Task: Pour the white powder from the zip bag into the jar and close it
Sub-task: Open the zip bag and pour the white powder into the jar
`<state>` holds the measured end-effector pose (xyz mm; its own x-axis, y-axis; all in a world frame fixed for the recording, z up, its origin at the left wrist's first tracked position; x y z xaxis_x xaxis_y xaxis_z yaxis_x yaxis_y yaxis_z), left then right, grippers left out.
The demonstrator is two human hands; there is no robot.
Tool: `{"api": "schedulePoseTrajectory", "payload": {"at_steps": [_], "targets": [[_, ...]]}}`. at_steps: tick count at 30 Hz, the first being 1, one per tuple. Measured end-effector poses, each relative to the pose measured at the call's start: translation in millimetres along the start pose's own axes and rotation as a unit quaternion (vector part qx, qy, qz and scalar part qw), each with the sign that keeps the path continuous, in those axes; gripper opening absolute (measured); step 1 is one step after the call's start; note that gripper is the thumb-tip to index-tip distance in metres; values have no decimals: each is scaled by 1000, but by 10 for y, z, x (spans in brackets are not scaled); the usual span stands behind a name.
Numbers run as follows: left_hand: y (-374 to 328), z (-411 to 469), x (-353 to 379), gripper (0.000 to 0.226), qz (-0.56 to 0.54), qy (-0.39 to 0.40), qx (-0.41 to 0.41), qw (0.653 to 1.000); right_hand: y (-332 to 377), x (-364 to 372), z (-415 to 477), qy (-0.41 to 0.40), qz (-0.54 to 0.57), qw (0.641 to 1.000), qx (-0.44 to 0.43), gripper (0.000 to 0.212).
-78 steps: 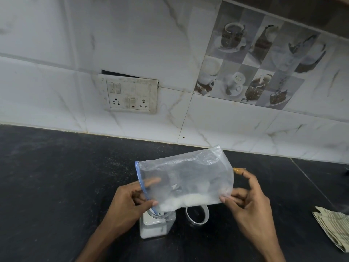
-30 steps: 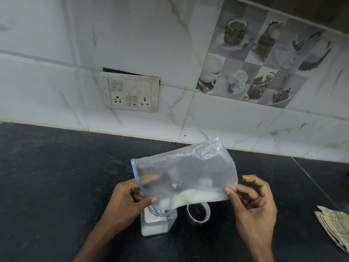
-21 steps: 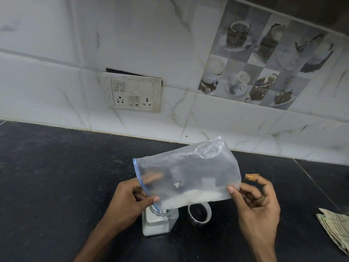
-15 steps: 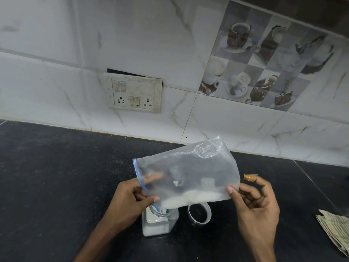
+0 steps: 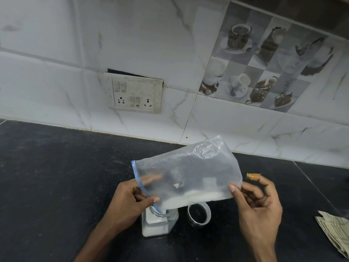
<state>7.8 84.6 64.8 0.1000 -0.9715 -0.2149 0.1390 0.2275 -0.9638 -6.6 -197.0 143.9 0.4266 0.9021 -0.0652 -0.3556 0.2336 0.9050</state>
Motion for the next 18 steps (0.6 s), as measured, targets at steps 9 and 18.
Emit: {"api": "schedulePoseTrajectory", "payload": {"at_steps": [9, 18], "targets": [[52, 6, 9, 62, -1, 7, 1, 1000, 17, 15, 1, 4, -6, 1000, -3, 46], [25, 1, 15, 66, 6, 6, 2, 1000, 42, 20, -5, 4, -2, 1000, -4, 43]]}}
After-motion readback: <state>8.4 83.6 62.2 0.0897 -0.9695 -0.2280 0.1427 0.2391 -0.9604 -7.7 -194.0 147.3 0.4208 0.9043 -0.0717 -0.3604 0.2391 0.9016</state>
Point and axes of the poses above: each hand's wrist, its own z-axis towards the middle knuckle, its own x-axis out of the palm, y = z × x, the point moved 5 cm from there along z, towards the middle knuckle
